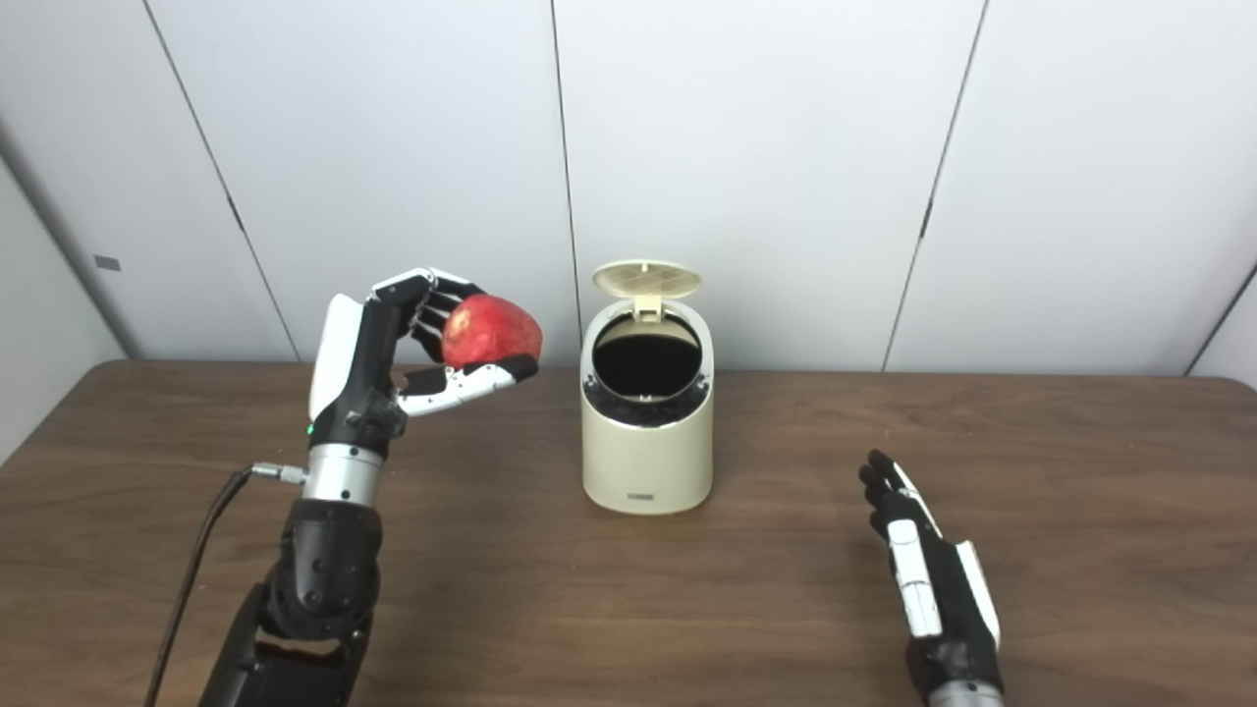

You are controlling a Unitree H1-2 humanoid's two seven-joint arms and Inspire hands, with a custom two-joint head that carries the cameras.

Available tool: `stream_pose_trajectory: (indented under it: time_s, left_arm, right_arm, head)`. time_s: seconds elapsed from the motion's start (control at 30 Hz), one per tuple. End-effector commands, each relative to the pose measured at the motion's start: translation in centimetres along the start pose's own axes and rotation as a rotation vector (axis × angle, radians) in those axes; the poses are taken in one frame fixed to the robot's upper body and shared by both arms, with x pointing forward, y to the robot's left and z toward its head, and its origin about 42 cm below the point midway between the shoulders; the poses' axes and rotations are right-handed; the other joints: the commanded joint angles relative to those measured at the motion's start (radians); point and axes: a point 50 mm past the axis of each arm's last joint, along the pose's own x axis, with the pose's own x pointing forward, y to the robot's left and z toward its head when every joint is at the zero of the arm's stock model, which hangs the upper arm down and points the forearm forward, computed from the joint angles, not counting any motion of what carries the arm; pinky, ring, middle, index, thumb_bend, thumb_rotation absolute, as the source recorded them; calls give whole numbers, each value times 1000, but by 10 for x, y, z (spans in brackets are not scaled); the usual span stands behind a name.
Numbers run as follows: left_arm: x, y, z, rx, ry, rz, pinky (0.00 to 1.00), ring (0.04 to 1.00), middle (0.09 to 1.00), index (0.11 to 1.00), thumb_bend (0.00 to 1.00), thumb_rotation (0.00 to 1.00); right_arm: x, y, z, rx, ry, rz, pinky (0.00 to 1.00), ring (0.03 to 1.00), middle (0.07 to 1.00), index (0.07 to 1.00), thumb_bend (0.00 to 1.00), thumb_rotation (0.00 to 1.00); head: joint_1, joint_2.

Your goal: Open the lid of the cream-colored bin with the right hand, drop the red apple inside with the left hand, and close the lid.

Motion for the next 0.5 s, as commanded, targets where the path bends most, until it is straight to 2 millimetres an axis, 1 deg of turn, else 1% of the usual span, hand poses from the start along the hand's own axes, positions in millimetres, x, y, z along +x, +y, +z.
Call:
stream_pose_trajectory:
  time_s: [0.0, 0.13, 0.2, 0.27, 0.47]
  left_arm:
    - [17, -5, 21, -43, -82, 53, 327, 436, 499, 494, 475, 0]
    - [18, -21, 29, -83, -91, 69, 333, 437, 500, 490, 476, 0]
    - [20, -31, 35, -105, -103, 71, 334, 434, 502, 491, 476, 0]
    - [24, -39, 39, -112, -113, 68, 314, 436, 519, 497, 473, 0]
    - [35, -52, 37, -91, -116, 48, 309, 436, 538, 500, 471, 0]
  right_arm:
    - [10, 3, 20, -18, -118, 4, 926, 928, 906, 905, 584, 1000]
    - [10, 5, 20, -33, -116, -2, 909, 922, 900, 904, 565, 1000]
    - [10, 5, 21, -49, -119, -3, 900, 919, 897, 905, 560, 1000]
    - [10, 6, 20, -56, -118, -4, 906, 921, 897, 917, 556, 1000]
    - [12, 7, 18, -53, -114, 1, 946, 942, 905, 945, 560, 1000]
  head:
    - [-1, 0]
    - [-1, 1]
    - [0, 2]
    - [0, 4]
    - [-6, 3]
